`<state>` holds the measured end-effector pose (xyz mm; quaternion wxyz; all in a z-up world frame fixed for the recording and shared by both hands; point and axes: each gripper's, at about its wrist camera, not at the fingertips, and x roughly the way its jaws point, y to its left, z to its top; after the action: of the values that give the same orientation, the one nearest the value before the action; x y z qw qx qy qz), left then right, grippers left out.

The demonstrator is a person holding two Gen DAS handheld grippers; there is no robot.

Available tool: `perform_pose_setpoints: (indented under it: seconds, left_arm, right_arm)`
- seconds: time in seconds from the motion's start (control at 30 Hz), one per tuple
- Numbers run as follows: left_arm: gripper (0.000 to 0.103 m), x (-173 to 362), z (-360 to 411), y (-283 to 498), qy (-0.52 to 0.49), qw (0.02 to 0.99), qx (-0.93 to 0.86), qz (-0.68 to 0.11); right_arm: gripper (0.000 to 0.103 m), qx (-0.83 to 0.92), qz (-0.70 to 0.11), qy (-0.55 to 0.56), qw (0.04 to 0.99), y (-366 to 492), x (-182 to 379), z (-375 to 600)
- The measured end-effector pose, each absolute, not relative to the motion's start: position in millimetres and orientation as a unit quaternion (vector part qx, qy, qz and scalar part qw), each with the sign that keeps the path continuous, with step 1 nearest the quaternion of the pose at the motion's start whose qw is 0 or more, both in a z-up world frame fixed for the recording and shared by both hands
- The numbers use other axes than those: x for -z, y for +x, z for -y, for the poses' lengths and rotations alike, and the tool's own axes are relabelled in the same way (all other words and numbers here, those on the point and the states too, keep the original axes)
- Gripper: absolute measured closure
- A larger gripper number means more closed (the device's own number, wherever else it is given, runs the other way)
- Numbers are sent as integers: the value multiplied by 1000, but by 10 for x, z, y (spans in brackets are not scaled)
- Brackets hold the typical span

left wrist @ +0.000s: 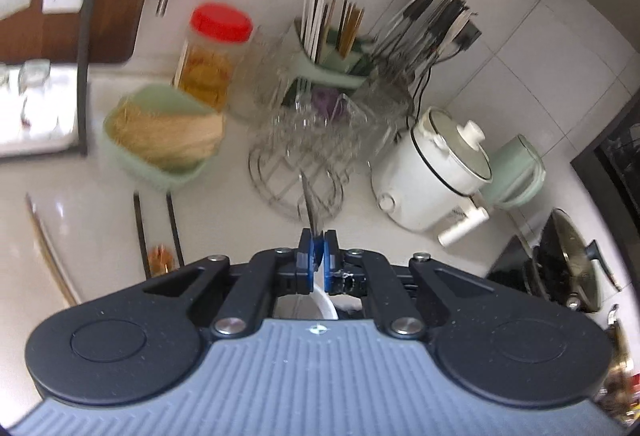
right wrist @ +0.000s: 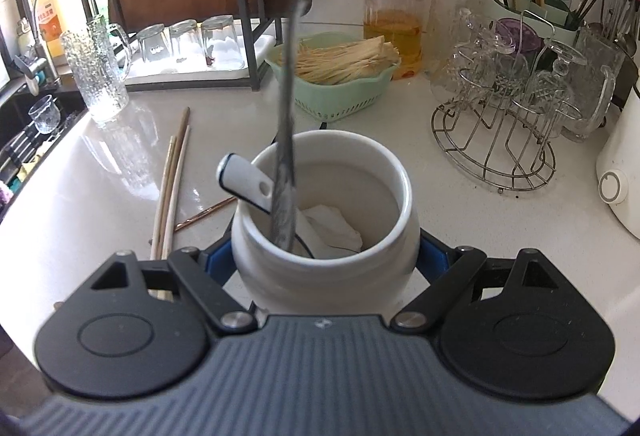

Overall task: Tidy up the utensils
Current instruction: 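Lower the knife blade-up into the white jar and open the left tool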

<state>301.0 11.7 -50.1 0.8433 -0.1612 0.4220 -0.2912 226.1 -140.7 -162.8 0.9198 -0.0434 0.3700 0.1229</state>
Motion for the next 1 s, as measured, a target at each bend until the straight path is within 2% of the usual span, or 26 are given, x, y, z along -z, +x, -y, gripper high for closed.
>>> perform_pose_setpoints:
  seconds: [0.33, 0.5, 1.0]
  left_arm:
    - [97, 351, -200, 3144, -178, 804, 267, -500]
    - [96, 341, -82, 3190, -153, 783, 268, -539]
    - [95, 676, 245, 3290, -125, 724, 234, -637]
  right_arm:
    - [12, -142, -371, -53, 916, 2259, 1621, 1418]
    - [12, -147, -369, -54, 916, 2251, 1626, 1415]
    - [12, -180, -362, -66, 912, 2259, 1629, 1459]
